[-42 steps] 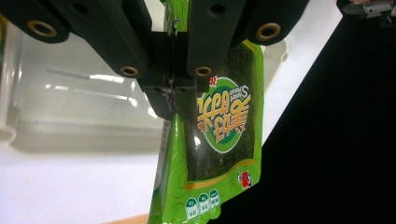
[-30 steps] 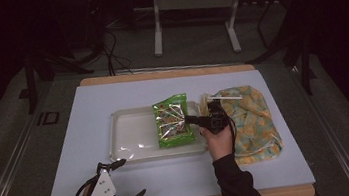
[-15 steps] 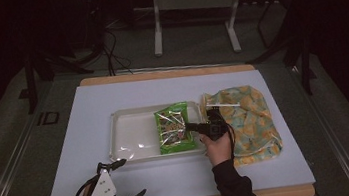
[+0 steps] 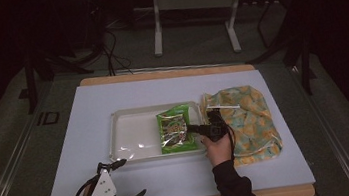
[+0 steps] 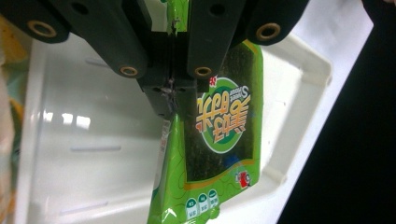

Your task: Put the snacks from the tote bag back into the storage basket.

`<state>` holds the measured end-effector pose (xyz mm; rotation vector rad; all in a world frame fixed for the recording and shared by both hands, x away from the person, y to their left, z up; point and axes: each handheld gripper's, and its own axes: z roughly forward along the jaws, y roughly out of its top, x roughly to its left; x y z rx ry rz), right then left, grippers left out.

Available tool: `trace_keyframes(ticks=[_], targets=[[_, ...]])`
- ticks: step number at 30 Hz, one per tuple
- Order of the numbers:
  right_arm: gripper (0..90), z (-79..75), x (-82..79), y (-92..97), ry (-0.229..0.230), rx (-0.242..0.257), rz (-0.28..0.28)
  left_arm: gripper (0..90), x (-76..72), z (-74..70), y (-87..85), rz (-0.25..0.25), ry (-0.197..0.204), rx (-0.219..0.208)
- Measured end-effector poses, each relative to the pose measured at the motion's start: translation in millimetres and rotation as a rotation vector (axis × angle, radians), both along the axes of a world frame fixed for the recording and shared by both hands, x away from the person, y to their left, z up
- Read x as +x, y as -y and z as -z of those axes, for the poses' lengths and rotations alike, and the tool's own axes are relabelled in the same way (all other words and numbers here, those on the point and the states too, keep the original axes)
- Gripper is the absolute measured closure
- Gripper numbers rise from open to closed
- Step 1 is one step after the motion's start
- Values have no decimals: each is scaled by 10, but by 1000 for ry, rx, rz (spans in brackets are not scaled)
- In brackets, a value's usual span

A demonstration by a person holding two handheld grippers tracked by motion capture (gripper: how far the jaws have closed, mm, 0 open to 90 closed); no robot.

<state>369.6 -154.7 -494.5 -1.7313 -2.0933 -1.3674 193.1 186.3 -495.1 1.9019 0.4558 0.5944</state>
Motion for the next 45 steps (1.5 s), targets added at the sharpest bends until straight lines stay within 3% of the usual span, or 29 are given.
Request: trace_keyframes(ticks=[14,24,32,45], targets=[[881,123,16,-38,-50,-68,-2,6,1,2,3,0,-1,2],[813,160,43,-72,-66,-110,-19,5,1,3,2,1,-2,1],[730,88,48,-88,-36,-130,-35,5,2,2,0,2,-2,2],[636,-255,29,-140,65,-168,-104,5,0,3,4,3,-1,6]])
